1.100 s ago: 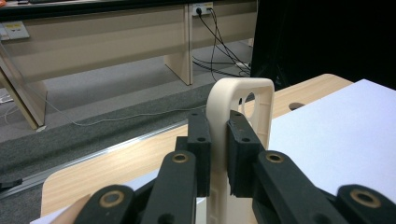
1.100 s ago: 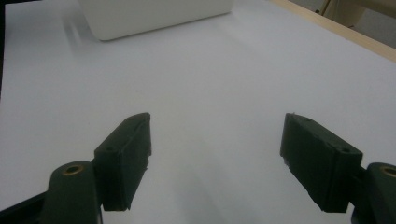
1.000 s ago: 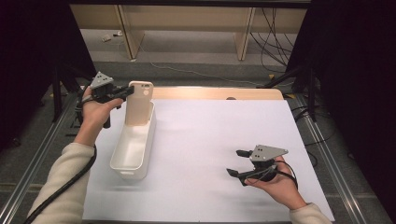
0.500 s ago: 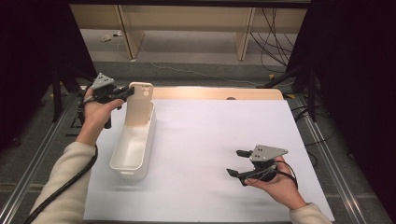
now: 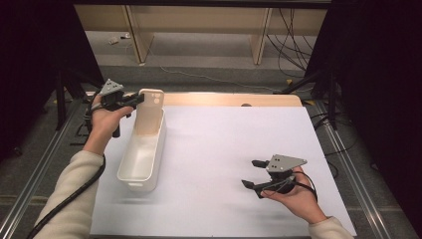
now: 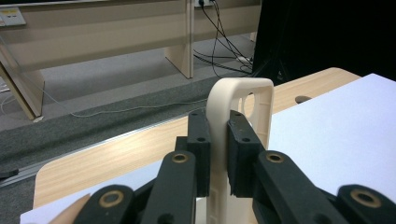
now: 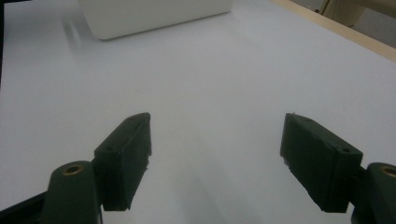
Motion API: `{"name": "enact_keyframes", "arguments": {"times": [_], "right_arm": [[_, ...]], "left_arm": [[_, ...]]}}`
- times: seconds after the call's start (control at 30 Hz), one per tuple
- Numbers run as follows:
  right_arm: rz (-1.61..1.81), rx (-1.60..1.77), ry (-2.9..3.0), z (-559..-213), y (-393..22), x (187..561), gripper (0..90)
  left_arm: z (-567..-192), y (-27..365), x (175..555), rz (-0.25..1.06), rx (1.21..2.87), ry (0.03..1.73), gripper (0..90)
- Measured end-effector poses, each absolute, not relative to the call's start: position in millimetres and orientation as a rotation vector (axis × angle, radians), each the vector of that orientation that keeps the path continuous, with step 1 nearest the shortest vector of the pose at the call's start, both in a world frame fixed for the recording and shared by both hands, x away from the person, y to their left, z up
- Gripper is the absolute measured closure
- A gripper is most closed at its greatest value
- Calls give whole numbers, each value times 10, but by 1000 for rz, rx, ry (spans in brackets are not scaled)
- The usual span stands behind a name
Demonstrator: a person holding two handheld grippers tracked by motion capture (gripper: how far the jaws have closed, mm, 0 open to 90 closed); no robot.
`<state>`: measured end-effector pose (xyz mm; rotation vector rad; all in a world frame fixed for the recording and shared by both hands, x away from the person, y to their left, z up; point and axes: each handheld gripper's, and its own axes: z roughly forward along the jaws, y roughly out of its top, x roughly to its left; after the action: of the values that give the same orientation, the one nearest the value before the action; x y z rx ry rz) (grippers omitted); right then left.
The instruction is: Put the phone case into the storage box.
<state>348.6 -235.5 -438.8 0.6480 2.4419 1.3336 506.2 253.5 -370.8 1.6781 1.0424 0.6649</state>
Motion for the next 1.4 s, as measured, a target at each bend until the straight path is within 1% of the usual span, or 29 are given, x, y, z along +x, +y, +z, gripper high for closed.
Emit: {"name": "enact_keyframes", "arguments": {"times": [1.4], "right_arm": [[1330, 646, 2447, -4399, -2350, 3490, 261]], "left_arm": [[-3926, 2541, 5178, 620, 1713, 1086, 810]]}}
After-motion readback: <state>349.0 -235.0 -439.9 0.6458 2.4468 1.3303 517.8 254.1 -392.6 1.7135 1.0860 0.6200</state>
